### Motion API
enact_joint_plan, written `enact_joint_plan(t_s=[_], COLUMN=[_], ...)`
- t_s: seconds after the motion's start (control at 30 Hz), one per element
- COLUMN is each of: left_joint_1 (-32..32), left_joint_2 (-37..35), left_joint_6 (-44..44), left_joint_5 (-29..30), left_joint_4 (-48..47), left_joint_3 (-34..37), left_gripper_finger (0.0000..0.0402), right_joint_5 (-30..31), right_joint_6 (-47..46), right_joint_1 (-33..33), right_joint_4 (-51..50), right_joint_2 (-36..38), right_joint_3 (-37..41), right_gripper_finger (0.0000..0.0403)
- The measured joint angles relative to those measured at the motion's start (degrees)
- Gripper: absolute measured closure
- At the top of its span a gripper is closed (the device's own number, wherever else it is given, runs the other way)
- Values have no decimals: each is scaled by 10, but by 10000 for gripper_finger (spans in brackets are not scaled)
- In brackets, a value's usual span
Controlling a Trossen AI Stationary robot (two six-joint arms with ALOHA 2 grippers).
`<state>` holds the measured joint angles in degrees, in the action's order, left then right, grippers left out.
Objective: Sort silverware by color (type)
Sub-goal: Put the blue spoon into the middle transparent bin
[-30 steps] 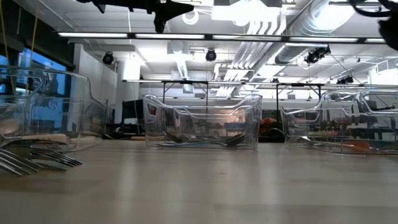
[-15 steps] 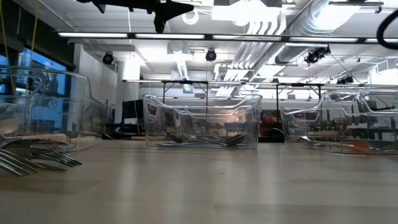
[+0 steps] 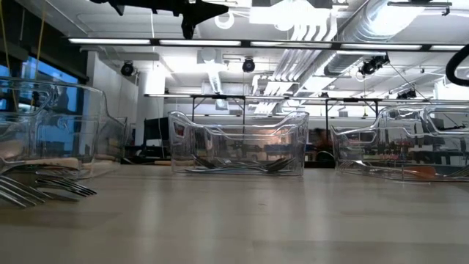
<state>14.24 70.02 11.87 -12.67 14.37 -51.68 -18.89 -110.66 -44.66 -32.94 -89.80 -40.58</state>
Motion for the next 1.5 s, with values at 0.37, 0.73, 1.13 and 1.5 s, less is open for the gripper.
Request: enact_joint_plan(t_s=[0.37,0.73,1.13,1.5], left_joint_1=[0,0,0,1], left_joint_2=[0,0,-8,-13], left_joint_6=[0,0,91,150], left_joint_5=[0,0,-1,-1], left_joint_4=[0,0,20,89], left_joint_3=[0,0,0,-1], left_gripper_finger=[257,257,257,257], right_joint_5=[-13,-12,-13,76], right_joint_6=[19,69,342,708], right_joint_1=[0,-1,26,224], right_joint_4=[6,9,19,60], right_joint_2=[-2,11,112,116], right_joint_3=[0,3,3,-31], right_gripper_finger=[392,399,402,402])
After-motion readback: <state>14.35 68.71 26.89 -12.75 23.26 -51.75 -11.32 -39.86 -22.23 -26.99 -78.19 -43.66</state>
